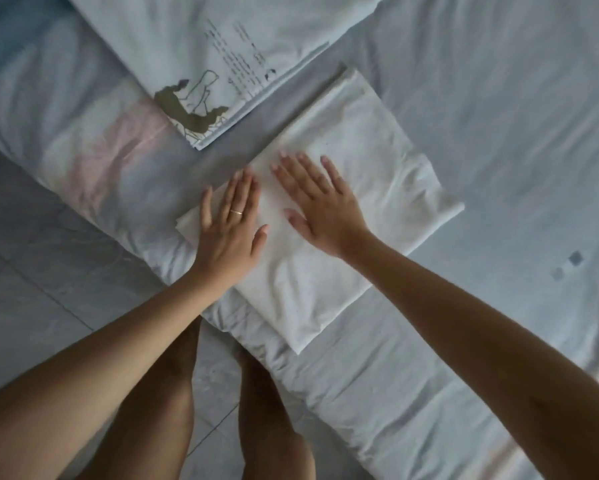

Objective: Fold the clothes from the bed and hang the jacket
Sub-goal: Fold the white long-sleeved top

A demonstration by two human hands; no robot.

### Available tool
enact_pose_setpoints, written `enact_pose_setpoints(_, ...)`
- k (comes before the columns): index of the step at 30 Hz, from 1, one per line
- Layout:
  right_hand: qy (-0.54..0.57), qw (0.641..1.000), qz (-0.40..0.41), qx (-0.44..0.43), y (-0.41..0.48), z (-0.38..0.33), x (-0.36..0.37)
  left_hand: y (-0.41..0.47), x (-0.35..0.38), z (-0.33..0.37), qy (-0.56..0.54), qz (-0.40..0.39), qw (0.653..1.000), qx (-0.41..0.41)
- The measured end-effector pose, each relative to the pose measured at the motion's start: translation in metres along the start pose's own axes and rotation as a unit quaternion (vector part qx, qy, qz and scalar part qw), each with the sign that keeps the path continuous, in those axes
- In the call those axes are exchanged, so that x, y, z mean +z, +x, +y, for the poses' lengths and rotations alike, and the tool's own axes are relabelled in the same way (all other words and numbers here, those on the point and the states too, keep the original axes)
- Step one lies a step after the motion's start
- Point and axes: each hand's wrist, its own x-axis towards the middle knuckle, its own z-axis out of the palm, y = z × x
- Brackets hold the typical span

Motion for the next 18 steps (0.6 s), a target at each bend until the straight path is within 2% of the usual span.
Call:
enact_pose_setpoints(1, -0.002, 0.999, -0.028, -0.028, -0.023, 0.002, 0.006, -0.003, 0.004, 0.003, 0.014, -0.003, 0.999, 0.038)
enact_pose_setpoints(3, -0.03, 0.998, -0.057, 0.006, -0.056, 0.038, 0.016, -0.007, 0.009, -0.002, 0.026, -0.011, 0.997, 0.067)
enact_pose_setpoints(5, -0.053, 0.991, -0.072, 0.104, -0.079, 0.087, 0.014, -0.009, 0.015, -0.008, 0.032, -0.011, 0.997, 0.07)
enact_pose_setpoints(7, -0.03, 0.97, -0.109, 0.213, -0.09, 0.128, 0.006, -0.009, 0.016, -0.011, 0.028, -0.016, 0.997, 0.065)
enact_pose_setpoints(9, 0.002, 0.924, -0.12, 0.363, -0.098, 0.146, -0.002, -0.009, 0.014, -0.004, 0.025, -0.024, 0.998, 0.06)
enact_pose_setpoints(11, 0.013, 0.883, -0.072, 0.463, -0.096, 0.136, -0.007, -0.008, 0.01, 0.003, 0.006, -0.038, 0.998, 0.041)
enact_pose_setpoints(12, 0.007, 0.885, -0.026, 0.464, -0.094, 0.122, -0.011, -0.009, 0.006, 0.009, -0.001, -0.042, 0.998, 0.044)
enact_pose_setpoints(14, 0.003, 0.935, 0.031, 0.354, -0.092, 0.08, -0.011, -0.014, 0.001, 0.025, 0.004, -0.034, 0.995, 0.09)
enact_pose_setpoints(16, -0.022, 0.985, 0.0, 0.169, -0.103, 0.036, 0.004, -0.029, 0.001, 0.046, 0.013, -0.026, 0.982, 0.187)
enact_pose_setpoints(17, -0.041, 0.992, -0.026, 0.117, -0.109, 0.03, 0.011, -0.038, 0.004, 0.056, 0.01, -0.024, 0.971, 0.237)
enact_pose_setpoints(18, -0.039, 0.991, -0.053, 0.113, -0.115, 0.033, 0.018, -0.051, 0.009, 0.065, 0.013, -0.034, 0.957, 0.287)
